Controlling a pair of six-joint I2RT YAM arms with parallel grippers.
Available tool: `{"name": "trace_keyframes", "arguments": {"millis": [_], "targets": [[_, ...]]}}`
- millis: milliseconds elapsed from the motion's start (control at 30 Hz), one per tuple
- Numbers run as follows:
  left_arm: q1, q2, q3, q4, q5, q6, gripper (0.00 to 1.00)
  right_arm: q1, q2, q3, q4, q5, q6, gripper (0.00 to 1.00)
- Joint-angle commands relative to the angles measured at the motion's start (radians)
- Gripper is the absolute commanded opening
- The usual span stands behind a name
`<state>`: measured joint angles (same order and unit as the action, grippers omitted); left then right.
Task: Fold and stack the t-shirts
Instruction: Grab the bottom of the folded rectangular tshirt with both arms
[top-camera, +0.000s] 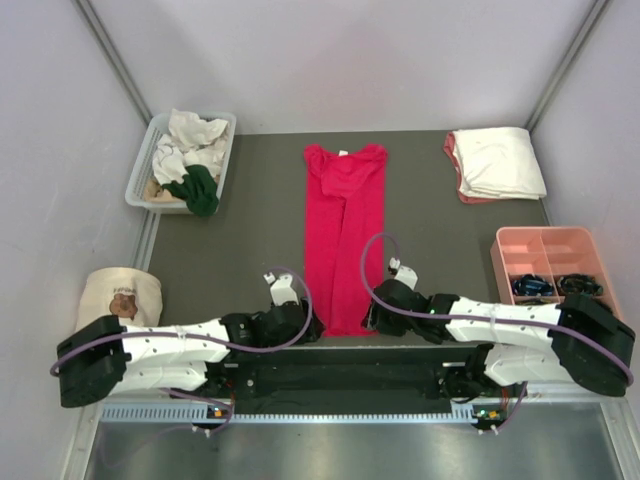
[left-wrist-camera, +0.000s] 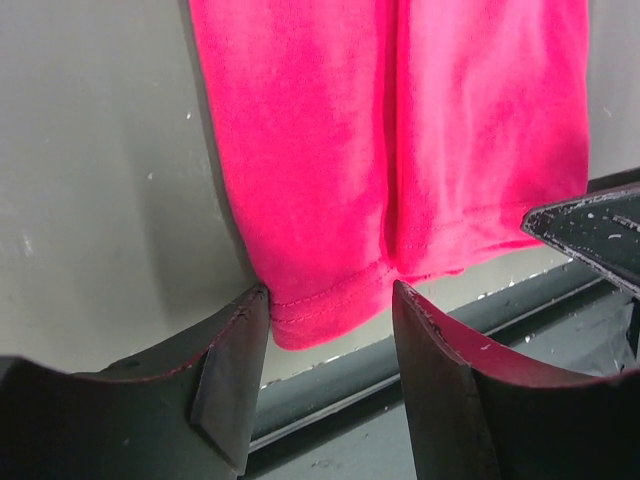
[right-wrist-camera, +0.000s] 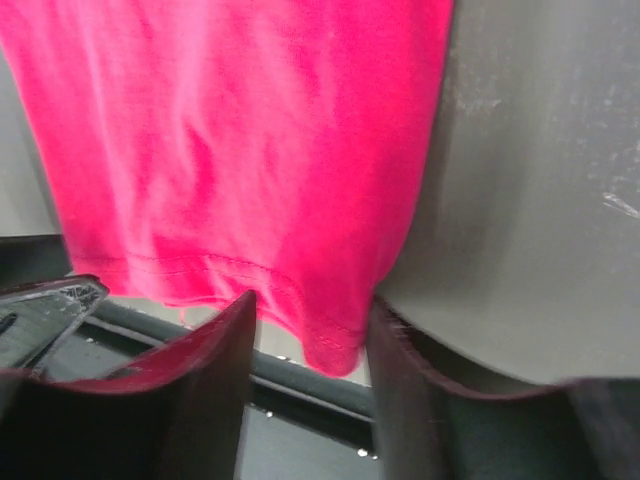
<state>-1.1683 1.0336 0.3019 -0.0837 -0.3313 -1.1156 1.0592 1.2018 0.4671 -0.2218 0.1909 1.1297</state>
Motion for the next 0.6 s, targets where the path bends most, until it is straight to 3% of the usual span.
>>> {"name": "trace_keyframes", "arguments": {"millis": [0, 33, 67, 100, 167, 333, 567], "targets": [[-0.005, 0.075, -0.021, -0.122, -0.026, 0.005, 0.54, 0.019, 0.045, -0.047, -0.103, 0.015, -0.004, 0.4], [-0.005, 0.085, -0.018, -0.116, -0.026, 0.005, 0.49, 0.019, 0.045, -0.047, -0.103, 0.015, -0.005, 0.35], [-0.005, 0.097, -0.017, -0.104, -0.026, 0.005, 0.45, 0.019, 0.047, -0.047, -0.103, 0.016, -0.005, 0.23], [-0.005, 0.105, -0.017, -0.096, -0.026, 0.013, 0.25, 0.019, 0.045, -0.047, -0.103, 0.015, -0.005, 0.17], [-0.005, 0.128, -0.004, -0.096, -0.031, 0.016, 0.0, 0.019, 0.042, -0.047, -0.111, 0.015, -0.005, 0.0], [-0.007, 0.145, 0.049, -0.119, -0.011, 0.068, 0.0, 0.021, -0.001, -0.039, -0.155, 0.013, -0.019, 0.0], [-0.042, 0.056, 0.085, -0.204, 0.083, 0.094, 0.0, 0.056, -0.128, -0.015, -0.313, 0.021, -0.015, 0.0]]}}
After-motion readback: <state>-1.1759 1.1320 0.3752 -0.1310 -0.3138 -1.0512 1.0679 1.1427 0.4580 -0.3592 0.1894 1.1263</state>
